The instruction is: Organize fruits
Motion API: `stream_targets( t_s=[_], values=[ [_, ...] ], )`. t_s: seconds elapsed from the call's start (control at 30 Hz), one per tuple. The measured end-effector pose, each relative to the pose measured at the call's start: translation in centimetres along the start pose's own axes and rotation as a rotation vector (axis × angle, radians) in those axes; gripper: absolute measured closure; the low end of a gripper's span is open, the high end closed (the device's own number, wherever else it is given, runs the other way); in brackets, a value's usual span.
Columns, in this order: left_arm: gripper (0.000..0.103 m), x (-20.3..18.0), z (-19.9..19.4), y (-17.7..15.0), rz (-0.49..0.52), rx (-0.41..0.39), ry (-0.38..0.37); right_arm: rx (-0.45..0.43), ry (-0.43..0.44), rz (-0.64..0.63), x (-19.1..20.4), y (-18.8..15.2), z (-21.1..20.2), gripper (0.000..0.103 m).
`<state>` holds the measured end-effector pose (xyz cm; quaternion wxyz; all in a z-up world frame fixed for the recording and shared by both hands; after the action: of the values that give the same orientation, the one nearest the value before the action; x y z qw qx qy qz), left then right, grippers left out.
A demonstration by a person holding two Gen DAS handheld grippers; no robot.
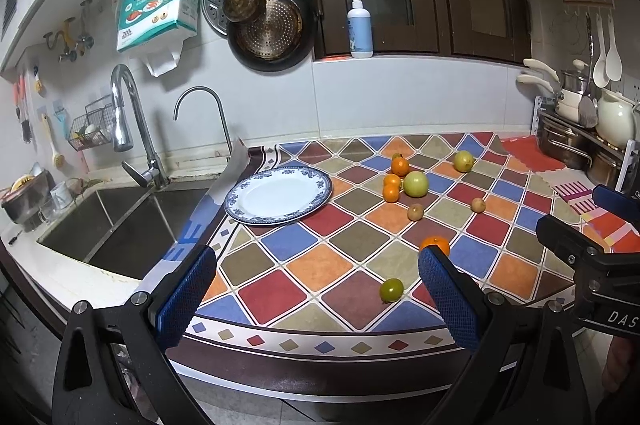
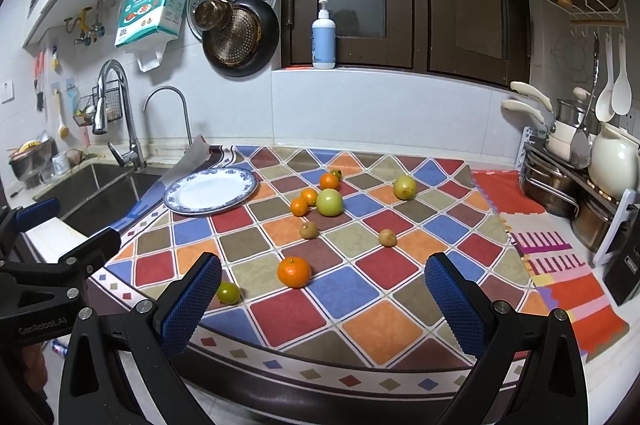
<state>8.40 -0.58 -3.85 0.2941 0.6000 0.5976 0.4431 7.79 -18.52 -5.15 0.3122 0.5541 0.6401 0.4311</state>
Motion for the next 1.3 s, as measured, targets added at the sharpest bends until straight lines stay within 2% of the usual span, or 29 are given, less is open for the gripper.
stream_targets(
  t_s=[1.3],
  values=[
    [0.000,-0.06,0.02,0.25,0.001,-0.001,-0.004,0.001,0.003,-0.004,0.35,0.26,-0.02,0.001]
  ],
)
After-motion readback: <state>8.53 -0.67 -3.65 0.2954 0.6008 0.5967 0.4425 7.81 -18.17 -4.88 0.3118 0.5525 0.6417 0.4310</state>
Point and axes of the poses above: each gripper's, at about its wrist camera, not at the fingertips, and z roughly the way its jaws point, x to its left, y to its top, the point moved 10 cm from there along z, roughly the way its jaws point, and after that the axes turned 10 degrees about y, right-handed, at the moved point
